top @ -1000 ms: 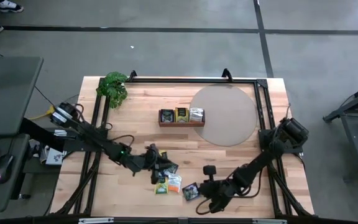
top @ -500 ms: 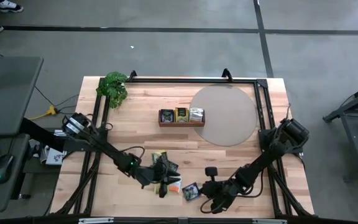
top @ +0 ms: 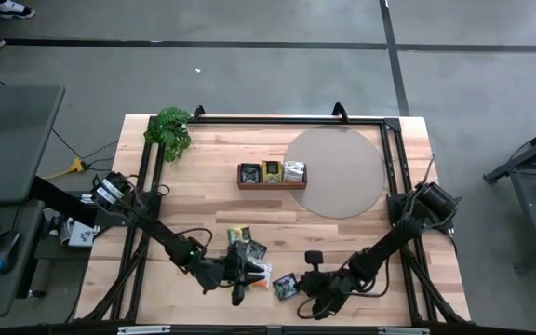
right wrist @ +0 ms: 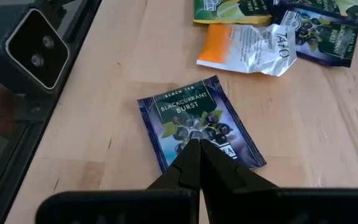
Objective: Pick & Place Tea
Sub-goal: Put the violet tea bag into the left section of the wooden organizer
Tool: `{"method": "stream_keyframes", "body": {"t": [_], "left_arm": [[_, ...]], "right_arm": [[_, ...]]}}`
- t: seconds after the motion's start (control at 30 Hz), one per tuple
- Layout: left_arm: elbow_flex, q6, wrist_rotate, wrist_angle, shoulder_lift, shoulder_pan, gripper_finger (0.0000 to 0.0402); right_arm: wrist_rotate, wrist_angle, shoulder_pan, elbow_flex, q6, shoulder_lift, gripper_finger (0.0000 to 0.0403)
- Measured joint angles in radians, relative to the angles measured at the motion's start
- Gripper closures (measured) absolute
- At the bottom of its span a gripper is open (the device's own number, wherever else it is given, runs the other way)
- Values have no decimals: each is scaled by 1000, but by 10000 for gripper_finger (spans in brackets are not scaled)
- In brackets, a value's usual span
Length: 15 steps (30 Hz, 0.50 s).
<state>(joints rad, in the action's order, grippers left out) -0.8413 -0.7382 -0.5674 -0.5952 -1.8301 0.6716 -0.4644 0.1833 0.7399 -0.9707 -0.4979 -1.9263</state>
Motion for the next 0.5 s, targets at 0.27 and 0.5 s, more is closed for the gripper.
{"method": "stream_keyframes", "body": {"t": [0.27, 0.5], "left_arm": [[0, -3, -1, 13, 0, -3, 305], [1, -8, -1, 22, 0, -3, 305]], "right_arm": [[3, 2, -1, 0, -23, -13, 403], [21, 22, -2, -1, -73, -60, 403]]}}
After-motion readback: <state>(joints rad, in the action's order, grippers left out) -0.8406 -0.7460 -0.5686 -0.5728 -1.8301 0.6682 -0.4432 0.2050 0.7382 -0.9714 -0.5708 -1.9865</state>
